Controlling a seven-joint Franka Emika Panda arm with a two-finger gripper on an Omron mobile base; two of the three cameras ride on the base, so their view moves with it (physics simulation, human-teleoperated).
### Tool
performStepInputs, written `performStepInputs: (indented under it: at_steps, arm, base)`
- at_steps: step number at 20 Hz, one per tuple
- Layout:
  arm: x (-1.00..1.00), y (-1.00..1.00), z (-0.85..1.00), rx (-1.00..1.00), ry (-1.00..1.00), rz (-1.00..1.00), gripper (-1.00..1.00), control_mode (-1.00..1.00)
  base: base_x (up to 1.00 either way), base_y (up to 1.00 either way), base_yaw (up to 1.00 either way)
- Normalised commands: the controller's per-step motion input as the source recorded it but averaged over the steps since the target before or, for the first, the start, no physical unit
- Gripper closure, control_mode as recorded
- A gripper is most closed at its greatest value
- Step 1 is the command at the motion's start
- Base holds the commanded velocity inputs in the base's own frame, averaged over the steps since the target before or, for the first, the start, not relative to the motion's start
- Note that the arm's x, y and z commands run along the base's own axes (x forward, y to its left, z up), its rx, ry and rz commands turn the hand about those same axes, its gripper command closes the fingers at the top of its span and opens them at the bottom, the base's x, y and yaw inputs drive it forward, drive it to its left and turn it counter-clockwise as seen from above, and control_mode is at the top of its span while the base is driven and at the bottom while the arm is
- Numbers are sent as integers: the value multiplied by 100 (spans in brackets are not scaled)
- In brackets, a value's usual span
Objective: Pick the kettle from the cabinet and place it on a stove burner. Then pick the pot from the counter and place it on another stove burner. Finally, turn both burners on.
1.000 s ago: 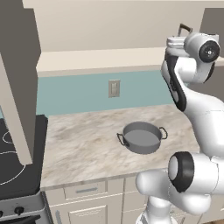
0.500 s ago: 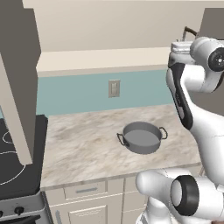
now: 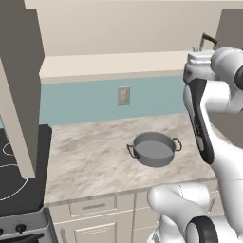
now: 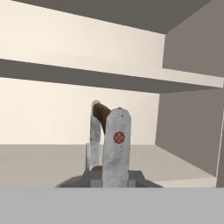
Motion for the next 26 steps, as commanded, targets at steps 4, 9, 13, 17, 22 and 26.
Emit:
performStepInputs:
  at_steps: [4,9,13,17,22,26]
  arm:
    - [-45,19,0,0,0,0,100,-100]
    - [-42,19,0,0,0,0,100,-100]
    - [-28,23,-2,0,2,0,100,-100]
    - [-4,11,0,0,0,0,100,-100]
    - [0,0,0,0,0,0,100,-100]
    - [-3,0,0,0,0,0,100,100]
  base:
    - [0,0,0]
    - [0,0,0]
    - [0,0,0]
    - [0,0,0]
    - [0,0,0]
    - [-16,1,0]
